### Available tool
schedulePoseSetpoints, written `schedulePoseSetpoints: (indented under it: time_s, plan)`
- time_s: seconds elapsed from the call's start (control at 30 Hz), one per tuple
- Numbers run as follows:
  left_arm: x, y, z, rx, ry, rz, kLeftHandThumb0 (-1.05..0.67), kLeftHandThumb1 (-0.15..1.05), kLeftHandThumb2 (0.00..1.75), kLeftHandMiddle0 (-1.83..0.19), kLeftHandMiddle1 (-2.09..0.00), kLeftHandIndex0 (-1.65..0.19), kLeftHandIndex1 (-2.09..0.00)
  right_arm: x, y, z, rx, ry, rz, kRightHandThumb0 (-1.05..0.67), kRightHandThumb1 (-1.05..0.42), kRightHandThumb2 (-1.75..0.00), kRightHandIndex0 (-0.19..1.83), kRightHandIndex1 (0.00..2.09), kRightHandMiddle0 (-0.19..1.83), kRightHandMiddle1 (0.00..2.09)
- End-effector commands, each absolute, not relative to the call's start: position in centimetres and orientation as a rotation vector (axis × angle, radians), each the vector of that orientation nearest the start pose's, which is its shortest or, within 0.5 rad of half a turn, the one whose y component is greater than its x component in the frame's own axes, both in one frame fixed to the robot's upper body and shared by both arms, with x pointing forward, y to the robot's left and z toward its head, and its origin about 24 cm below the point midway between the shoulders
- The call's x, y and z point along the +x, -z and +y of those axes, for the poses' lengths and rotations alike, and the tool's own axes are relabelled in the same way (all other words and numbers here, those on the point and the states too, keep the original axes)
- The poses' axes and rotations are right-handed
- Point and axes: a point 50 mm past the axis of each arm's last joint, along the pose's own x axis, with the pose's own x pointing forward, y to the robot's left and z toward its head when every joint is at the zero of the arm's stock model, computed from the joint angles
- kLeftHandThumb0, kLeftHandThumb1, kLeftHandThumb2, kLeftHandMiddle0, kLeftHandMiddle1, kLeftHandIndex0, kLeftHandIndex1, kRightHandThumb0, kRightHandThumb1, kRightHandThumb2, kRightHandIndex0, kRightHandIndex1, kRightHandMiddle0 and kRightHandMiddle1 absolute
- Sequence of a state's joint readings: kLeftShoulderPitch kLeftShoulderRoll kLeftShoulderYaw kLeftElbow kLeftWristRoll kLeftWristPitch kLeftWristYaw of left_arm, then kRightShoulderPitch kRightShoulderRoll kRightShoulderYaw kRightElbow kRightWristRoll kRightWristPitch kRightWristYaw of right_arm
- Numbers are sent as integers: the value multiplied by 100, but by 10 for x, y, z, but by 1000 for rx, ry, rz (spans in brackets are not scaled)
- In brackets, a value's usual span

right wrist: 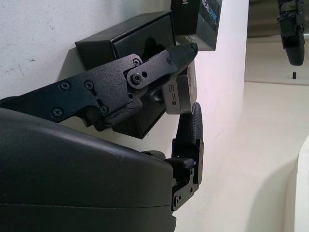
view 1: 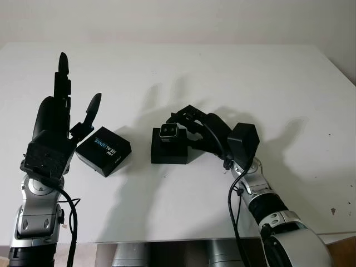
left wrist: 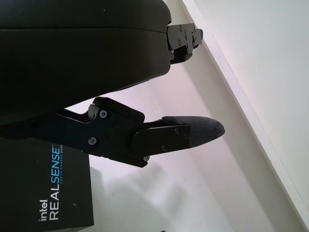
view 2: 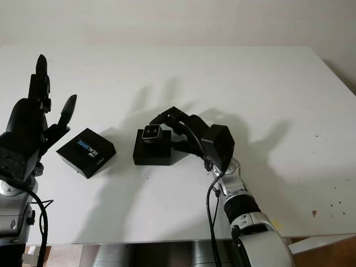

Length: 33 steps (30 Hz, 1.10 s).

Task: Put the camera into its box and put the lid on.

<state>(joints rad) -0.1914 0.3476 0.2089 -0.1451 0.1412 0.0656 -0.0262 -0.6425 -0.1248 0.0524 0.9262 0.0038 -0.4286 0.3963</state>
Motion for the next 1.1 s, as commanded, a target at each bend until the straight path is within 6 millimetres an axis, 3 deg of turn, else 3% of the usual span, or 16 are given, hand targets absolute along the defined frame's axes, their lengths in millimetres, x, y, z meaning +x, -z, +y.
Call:
schedulePoseSetpoints:
  time_s: [0.0, 1.07]
  plan:
    - [276, -151, 239, 487, -172, -312, -63, 105, 51, 15, -5, 16, -5, 354, -64, -115, -191, -544, -117, -53, -93, -5, 30, 5, 42, 151]
    - [274, -152, 238, 479, -172, -306, -63, 105, 51, 16, -5, 17, -5, 353, -54, -116, -232, -578, -47, -57, -93, -5, 28, 5, 43, 151]
